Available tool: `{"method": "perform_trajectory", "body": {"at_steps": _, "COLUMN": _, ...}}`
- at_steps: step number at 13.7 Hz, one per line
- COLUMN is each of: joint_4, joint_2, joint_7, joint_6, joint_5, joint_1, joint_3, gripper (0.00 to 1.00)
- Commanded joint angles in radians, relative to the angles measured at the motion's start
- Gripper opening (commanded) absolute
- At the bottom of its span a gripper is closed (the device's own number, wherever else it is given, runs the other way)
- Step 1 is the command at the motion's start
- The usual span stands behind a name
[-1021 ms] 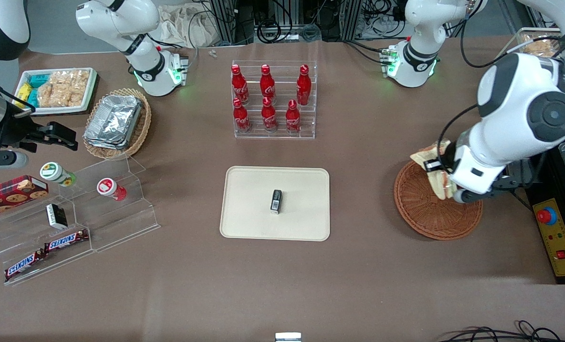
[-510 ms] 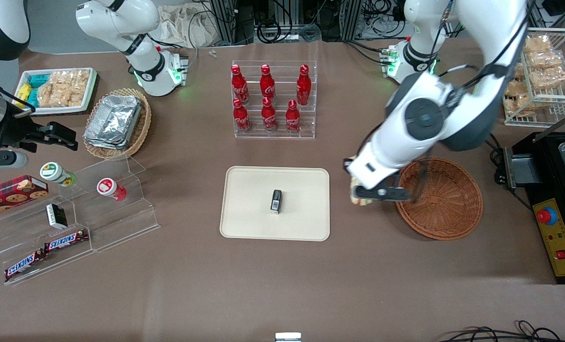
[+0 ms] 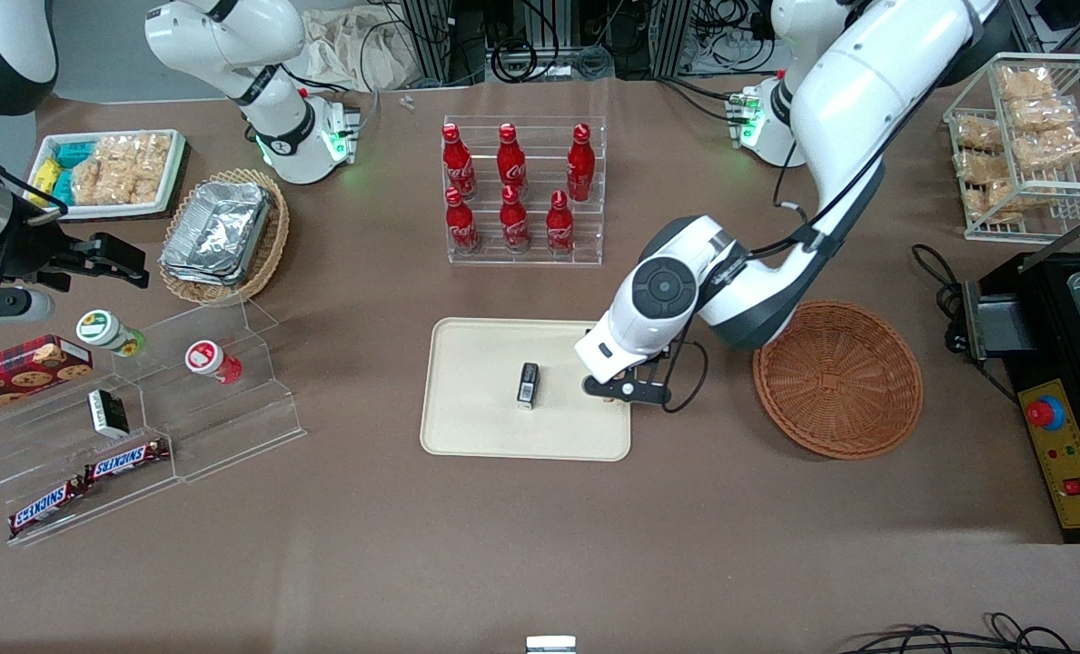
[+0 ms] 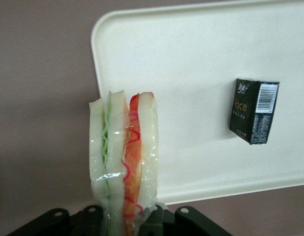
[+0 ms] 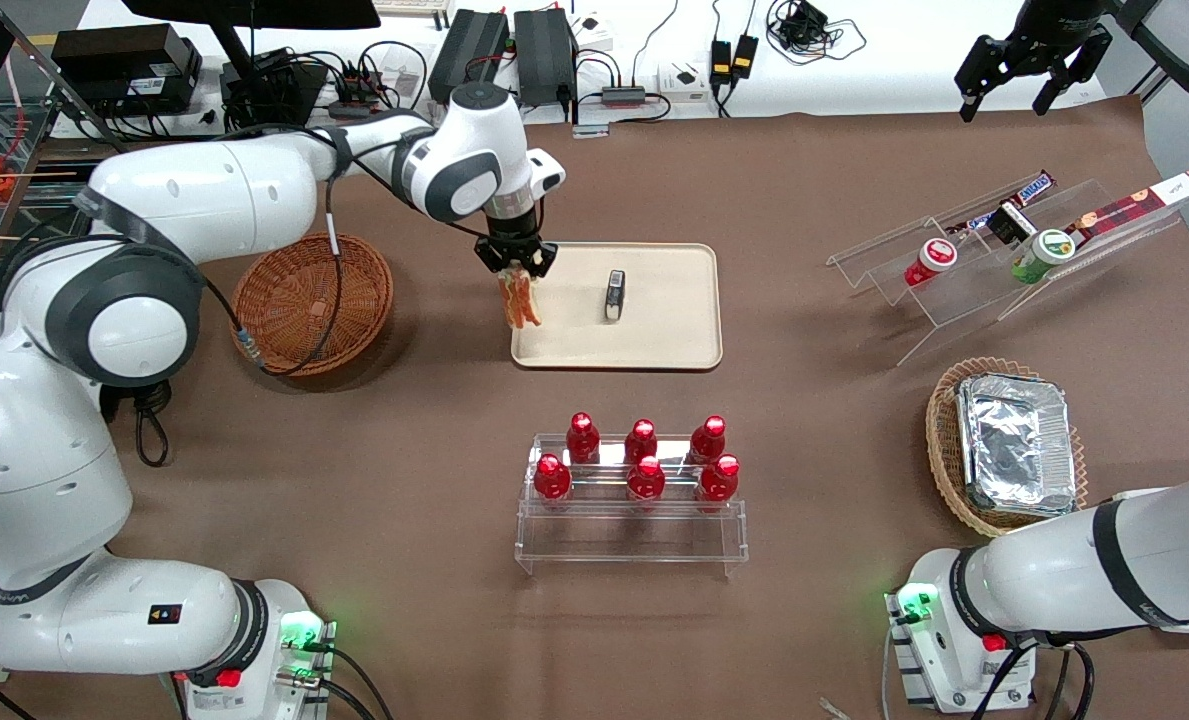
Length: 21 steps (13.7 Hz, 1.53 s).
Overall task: Place sandwich from basket to tray
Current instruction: 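Carry the held sandwich over to the cream tray, then lower the sandwich onto the tray beside the black box and release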
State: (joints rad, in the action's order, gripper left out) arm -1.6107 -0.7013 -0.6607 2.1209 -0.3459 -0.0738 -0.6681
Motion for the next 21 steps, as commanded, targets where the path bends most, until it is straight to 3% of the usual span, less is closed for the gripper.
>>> {"method": "perform_trajectory", "body": {"at_steps": 1, "joint_4": 0.057, "joint_2": -0.099, "joint_7": -0.025, "joint_6": 0.034, "joint_5": -0.057, "joint_1": -0.018, "joint_3": 0.001, "gripper": 0.00}}
{"method": "perform_trajectory", "body": {"at_steps": 4, "joint_4": 0.064, "joint_2": -0.154, "joint_7": -0.028, "joint_6": 0.065, "joint_5": -0.085, "joint_1": -0.018, "joint_3": 0.002, "gripper": 0.00}}
{"method": "perform_trajectory", "body": {"at_steps": 5, "joint_4": 0.080, "joint_2": -0.167, "joint_7": -0.030, "joint_6": 0.065, "joint_5": -0.085, "joint_1": -0.020, "joint_3": 0.002, "gripper": 0.10}}
{"method": "perform_trajectory", "body": {"at_steps": 7, "joint_4": 0.084, "joint_2": -0.178, "joint_7": -0.030, "joint_6": 0.063, "joint_5": -0.082, "joint_1": -0.020, "joint_3": 0.002, "gripper": 0.47}}
{"method": "perform_trajectory", "body": {"at_steps": 8, "joint_4": 0.084, "joint_2": -0.176, "joint_7": -0.031, "joint_6": 0.063, "joint_5": -0.079, "joint_1": -0.020, "joint_3": 0.015, "gripper": 0.87}}
{"method": "perform_trajectory", "body": {"at_steps": 9, "joint_4": 0.084, "joint_2": -0.172, "joint_7": -0.034, "joint_6": 0.063, "joint_5": -0.073, "joint_1": -0.020, "joint_3": 0.021, "gripper": 1.00}}
{"method": "perform_trajectory", "body": {"at_steps": 13, "joint_4": 0.094, "joint_2": -0.101, "joint_7": -0.105, "joint_6": -0.055, "joint_5": -0.070, "joint_1": -0.009, "joint_3": 0.021, "gripper": 1.00}}
{"method": "perform_trajectory", "body": {"at_steps": 17, "joint_4": 0.089, "joint_2": 0.037, "joint_7": -0.077, "joint_6": -0.257, "joint_5": -0.067, "joint_1": 0.086, "joint_3": -0.016, "gripper": 1.00}}
{"method": "perform_trajectory", "body": {"at_steps": 21, "joint_4": 0.087, "joint_2": 0.181, "joint_7": 0.099, "joint_6": -0.422, "joint_5": -0.009, "joint_1": 0.228, "joint_3": -0.064, "gripper": 1.00}}
